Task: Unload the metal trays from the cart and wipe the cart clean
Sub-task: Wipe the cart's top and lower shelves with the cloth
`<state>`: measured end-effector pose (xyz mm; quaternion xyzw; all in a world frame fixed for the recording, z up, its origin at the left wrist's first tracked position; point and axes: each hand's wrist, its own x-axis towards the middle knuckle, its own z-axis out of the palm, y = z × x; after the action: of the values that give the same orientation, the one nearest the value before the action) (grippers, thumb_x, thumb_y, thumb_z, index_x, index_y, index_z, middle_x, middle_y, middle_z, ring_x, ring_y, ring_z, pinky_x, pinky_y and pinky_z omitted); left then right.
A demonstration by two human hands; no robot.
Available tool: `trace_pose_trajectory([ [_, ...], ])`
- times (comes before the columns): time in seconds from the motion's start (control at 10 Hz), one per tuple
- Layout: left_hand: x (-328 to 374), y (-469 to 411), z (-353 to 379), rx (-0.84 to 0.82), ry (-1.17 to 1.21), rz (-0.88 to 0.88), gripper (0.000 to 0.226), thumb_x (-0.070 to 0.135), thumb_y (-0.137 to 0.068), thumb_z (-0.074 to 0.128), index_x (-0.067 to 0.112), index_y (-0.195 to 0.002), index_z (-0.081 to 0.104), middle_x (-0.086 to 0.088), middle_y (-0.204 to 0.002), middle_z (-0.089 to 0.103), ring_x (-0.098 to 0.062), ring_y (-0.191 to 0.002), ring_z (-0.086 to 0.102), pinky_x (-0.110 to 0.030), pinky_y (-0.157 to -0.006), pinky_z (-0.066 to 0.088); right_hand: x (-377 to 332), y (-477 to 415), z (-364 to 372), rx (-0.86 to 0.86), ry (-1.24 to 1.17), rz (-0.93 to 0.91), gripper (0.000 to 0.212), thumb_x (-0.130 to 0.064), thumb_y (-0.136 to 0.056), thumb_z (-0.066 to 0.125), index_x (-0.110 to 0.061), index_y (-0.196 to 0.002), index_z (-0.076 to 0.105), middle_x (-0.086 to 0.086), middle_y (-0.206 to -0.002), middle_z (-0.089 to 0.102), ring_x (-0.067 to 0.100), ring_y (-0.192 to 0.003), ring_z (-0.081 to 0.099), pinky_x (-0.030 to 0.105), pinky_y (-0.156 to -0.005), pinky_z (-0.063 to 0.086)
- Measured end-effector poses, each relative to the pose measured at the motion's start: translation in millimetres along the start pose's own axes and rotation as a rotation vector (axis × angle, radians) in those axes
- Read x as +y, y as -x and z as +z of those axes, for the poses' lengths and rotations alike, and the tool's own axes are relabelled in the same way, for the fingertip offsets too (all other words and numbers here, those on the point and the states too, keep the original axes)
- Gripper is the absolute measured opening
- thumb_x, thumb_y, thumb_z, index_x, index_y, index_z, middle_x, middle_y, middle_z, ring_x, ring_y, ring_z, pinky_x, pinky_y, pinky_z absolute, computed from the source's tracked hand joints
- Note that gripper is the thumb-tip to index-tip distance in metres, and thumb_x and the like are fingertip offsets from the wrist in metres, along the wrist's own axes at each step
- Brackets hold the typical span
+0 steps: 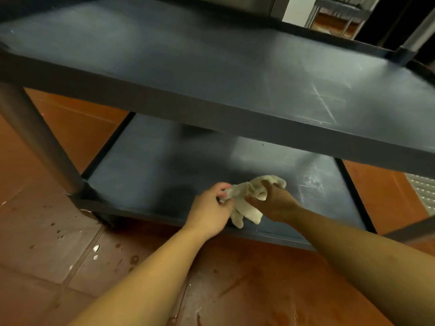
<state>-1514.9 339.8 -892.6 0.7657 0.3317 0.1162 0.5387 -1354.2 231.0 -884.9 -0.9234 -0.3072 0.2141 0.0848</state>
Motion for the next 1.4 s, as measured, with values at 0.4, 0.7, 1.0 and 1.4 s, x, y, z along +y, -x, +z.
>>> trace_pose_trajectory([
  [0.4, -37, -27, -28, 0.049, -0.145, -0.037, 0.037, 0.033, -0.092, 0.055, 0.038, -0.129, 0.049, 0.013, -0.122, 0.055, -0.006, -0.103, 0.052, -0.015, -0.075, 0.039, -43, -68, 53, -0.003, 0.205, 0.238, 0.105, -0.077, -0.055, 0.051, -0.017, -0.138, 0.033, 0.019, -0.147, 0.024, 0.045, -0.138, 0.016, 0.064, -0.104, 0.007],
  [0.7, -86, -31, -83, 0.045, -0.310, -0.016, 0.022, 0.032, -0.091, 0.054, 0.036, -0.112, 0.061, 0.013, -0.109, 0.063, -0.007, -0.099, 0.055, -0.025, -0.081, 0.046, -101, -64, 88, 0.031, -0.097, -0.250, 0.088, -0.029, -0.074, 0.071, -0.026, -0.147, 0.021, 0.007, -0.153, 0.023, 0.029, -0.131, 0.038, 0.034, -0.099, 0.045],
  [1.0, -120, -7, -142, 0.469, -0.038, -0.084, 0.022, 0.020, -0.087, 0.059, 0.031, -0.105, 0.066, 0.009, -0.100, 0.066, -0.012, -0.093, 0.062, -0.021, -0.075, 0.048, -251, -63, 127, -0.058, -0.217, -0.547, 0.080, -0.004, -0.083, 0.065, -0.007, -0.149, 0.021, 0.015, -0.153, 0.026, 0.029, -0.141, 0.026, 0.032, -0.114, 0.023],
  [1.4, -117, -23, -130, 0.543, -0.009, -0.063, 0.030, 0.018, -0.088, 0.057, 0.036, -0.111, 0.056, 0.010, -0.111, 0.054, -0.008, -0.102, 0.050, -0.027, -0.080, 0.040, -225, -81, 112, -0.054, -0.028, -0.460, 0.053, -0.015, -0.086, 0.060, -0.014, -0.137, 0.047, 0.010, -0.134, 0.052, 0.027, -0.122, 0.051, 0.032, -0.098, 0.041],
])
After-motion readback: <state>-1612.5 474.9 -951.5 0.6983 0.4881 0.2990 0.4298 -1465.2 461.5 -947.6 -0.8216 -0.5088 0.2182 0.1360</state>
